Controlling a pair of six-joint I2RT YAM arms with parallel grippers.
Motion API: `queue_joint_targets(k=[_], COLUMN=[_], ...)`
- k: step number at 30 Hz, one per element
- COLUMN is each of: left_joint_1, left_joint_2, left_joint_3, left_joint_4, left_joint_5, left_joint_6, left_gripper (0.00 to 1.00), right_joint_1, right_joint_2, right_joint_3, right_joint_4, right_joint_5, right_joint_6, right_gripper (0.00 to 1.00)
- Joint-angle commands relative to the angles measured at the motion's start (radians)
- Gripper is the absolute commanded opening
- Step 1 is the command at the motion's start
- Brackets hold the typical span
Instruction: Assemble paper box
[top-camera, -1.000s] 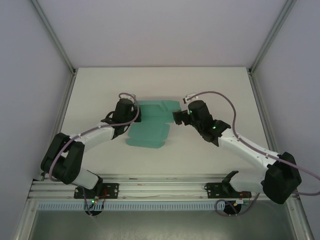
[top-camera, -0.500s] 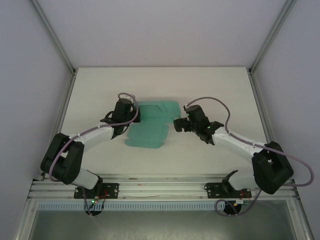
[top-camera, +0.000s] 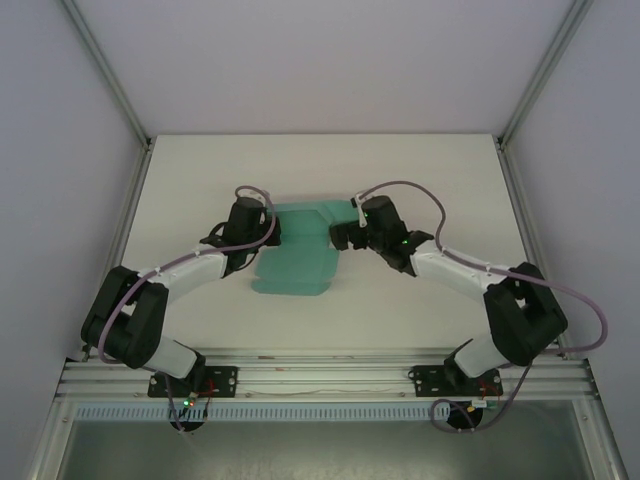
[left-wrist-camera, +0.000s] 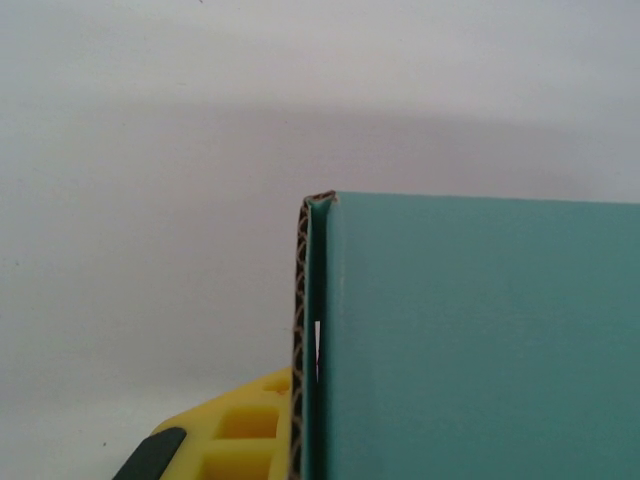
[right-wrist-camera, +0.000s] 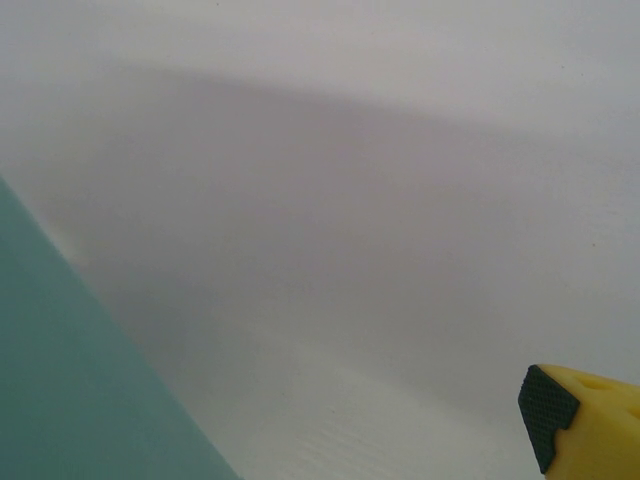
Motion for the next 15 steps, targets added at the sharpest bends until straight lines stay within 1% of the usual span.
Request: queue_joint_targets(k=[1,7,9,12,15], left_joint_1=[0.001,0.001,0.001,0.001,0.001], left_joint_2=[0.019,0.056,0.055,0.052,0.050], left_joint_3=[0.041,0.066,0.061,0.063,0.061], left_joint_4=[0.023,0.000,0.007,-0.009,-0.024], left_joint_5=[0.032,0.039,0.037,0.021,0.006], left_joint_6=[-0.033,-0.048,-0.052,-0.052,-0.045], left_gripper=[0.00,0.00,0.00,0.00,0.00], right_joint_1=[0.021,0.080,0.096,0.100,0.100], right_joint_2=[0.033,0.126,0.150,0.154,0.106], right_joint_3=[0.012,0.014,0.019,0.018,-0.006], right_joint_4=[0.100,0.226,0.238,0.233,0.224], right_joint_5=[0.051,0.364,0.436,0.475,0.443], right_joint_6=[-0.035,-0.054,-0.073,-0.060,-0.059], right_gripper=[1.00,1.00,1.00,1.00,1.00])
